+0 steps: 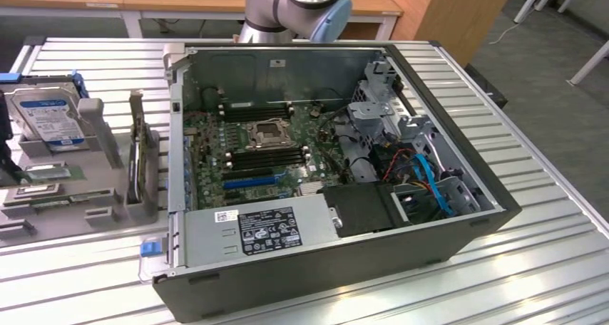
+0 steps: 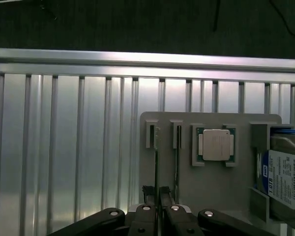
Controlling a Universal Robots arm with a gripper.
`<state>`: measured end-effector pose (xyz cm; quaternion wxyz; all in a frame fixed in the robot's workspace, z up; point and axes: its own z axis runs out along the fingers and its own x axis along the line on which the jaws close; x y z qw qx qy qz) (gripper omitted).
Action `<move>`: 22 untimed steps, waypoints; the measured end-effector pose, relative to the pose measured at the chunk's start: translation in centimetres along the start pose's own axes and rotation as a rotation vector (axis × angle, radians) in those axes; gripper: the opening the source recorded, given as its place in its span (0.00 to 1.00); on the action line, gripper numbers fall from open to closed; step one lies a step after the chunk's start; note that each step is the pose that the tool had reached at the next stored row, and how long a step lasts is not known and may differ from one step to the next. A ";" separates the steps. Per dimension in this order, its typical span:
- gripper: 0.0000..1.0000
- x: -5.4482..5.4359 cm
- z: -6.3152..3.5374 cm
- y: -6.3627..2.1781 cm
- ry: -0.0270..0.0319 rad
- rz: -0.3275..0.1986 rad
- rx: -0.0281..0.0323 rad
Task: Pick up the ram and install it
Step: 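Pick up the ram and move it above insertion slot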
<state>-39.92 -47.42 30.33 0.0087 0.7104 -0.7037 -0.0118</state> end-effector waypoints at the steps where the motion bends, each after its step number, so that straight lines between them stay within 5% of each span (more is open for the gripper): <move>1: 0.14 0.0 -0.45 0.01 0.0001 0.000 -0.0001; 22: 0.14 0.0 -9.65 0.28 0.0000 0.000 -0.0001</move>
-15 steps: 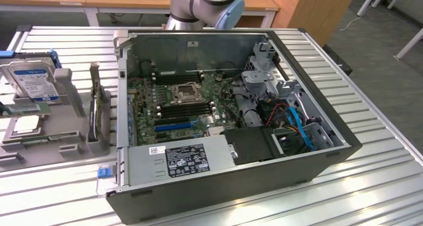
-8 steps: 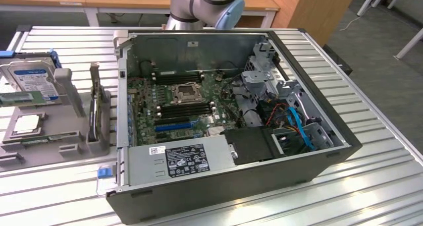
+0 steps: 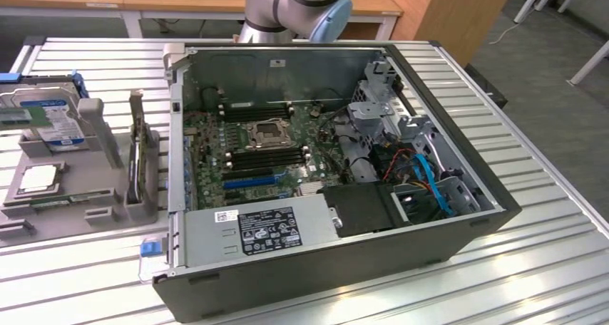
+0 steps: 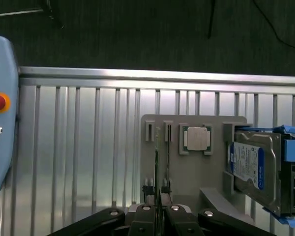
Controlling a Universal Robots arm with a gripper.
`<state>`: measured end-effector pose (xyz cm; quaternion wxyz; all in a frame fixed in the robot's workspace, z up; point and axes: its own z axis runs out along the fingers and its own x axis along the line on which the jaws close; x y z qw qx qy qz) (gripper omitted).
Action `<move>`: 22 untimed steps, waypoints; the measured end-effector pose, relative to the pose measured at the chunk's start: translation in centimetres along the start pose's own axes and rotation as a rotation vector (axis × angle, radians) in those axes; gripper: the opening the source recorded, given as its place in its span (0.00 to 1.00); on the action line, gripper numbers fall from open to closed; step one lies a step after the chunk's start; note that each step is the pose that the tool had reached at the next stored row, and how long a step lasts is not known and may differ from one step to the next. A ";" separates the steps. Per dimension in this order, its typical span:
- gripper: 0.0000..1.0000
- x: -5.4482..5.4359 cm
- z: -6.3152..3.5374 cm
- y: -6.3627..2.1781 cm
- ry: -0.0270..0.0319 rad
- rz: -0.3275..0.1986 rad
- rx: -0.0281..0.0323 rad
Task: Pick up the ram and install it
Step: 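Pick up the ram and move it above insertion slot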
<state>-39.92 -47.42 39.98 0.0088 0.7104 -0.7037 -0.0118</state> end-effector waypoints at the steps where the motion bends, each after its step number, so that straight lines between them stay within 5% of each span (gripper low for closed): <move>1: 0.14 0.0 0.01 0.00 -0.0001 0.000 0.0002; 6: 0.14 0.0 -0.04 -0.93 -0.0007 -0.001 0.0000; 17: 0.14 0.1 -0.18 -5.85 -0.0049 -0.007 -0.0001; 18: 0.14 0.1 -0.22 -7.56 -0.0072 -0.010 0.0000; 22: 0.14 0.1 -0.27 -9.32 -0.0095 -0.014 0.0000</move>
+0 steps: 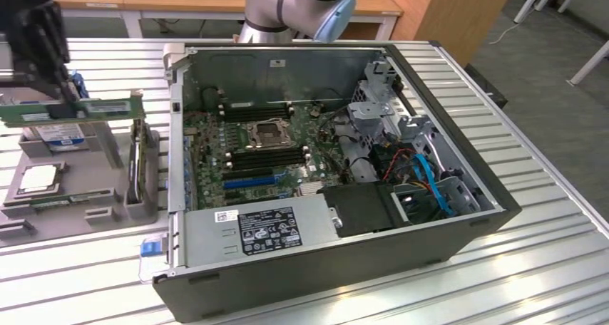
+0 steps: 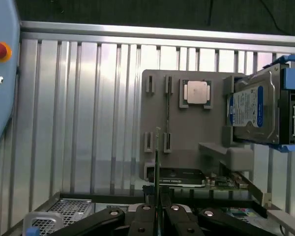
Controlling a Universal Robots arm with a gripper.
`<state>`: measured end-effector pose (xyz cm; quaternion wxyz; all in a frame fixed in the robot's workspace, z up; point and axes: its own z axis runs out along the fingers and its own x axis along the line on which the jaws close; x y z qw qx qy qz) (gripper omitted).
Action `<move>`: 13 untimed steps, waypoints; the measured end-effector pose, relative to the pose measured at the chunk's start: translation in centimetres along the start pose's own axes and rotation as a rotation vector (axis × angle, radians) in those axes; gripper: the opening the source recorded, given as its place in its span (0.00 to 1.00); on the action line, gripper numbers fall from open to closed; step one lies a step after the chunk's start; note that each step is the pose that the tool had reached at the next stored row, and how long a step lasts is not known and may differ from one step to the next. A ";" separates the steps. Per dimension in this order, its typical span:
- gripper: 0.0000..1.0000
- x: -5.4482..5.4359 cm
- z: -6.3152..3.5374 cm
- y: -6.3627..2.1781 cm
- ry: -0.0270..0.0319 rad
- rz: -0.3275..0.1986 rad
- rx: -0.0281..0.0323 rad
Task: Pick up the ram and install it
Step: 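Pick up the ram and move it above insertion slot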
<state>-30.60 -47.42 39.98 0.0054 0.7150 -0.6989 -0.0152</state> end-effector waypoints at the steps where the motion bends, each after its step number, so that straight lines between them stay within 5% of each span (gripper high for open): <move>1: 0.14 0.0 -0.01 -0.47 -0.0007 -0.001 -0.0001; 4: 0.14 0.0 -0.05 -1.97 -0.0031 -0.004 0.0000; 5: 0.14 0.1 -0.09 -3.10 -0.0045 -0.006 0.0000; 13: 0.14 -0.4 -0.15 -5.66 -0.0048 -0.006 0.0001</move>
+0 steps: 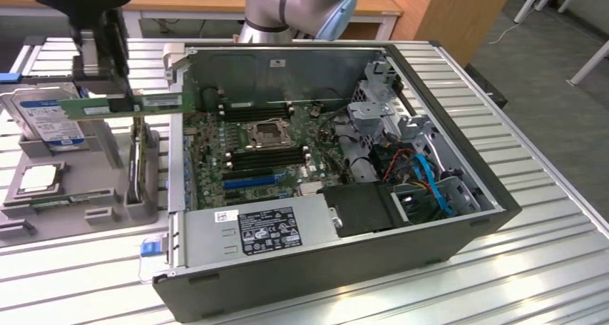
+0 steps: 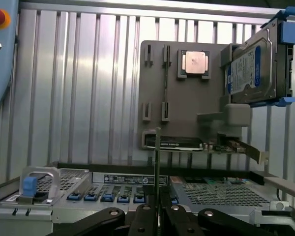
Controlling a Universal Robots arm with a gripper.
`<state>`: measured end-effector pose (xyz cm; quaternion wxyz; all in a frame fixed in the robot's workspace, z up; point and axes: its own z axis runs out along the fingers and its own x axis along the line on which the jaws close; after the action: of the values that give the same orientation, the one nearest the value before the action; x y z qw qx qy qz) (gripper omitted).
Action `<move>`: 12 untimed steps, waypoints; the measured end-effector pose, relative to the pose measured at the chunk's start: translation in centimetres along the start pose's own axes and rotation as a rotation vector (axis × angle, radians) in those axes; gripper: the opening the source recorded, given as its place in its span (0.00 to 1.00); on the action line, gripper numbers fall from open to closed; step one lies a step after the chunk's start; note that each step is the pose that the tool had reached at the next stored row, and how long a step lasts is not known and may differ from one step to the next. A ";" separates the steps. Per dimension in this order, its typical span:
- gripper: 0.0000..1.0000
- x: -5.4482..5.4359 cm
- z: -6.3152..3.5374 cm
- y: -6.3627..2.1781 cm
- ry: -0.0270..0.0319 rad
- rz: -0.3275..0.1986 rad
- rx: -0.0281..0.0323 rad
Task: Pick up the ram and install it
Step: 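Pick up the ram and move it above insertion slot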
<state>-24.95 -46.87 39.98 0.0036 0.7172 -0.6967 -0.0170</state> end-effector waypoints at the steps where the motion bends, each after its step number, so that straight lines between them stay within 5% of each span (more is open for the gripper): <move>1: 0.14 0.0 -0.01 -0.24 0.0000 0.000 -0.0001; 8: 0.14 -0.1 -0.01 -0.37 0.0001 0.000 -0.0001; 12: 0.14 -1.1 0.04 -0.40 0.0000 0.000 -0.0001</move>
<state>-24.57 -45.79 39.95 0.0036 0.7173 -0.6966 -0.0170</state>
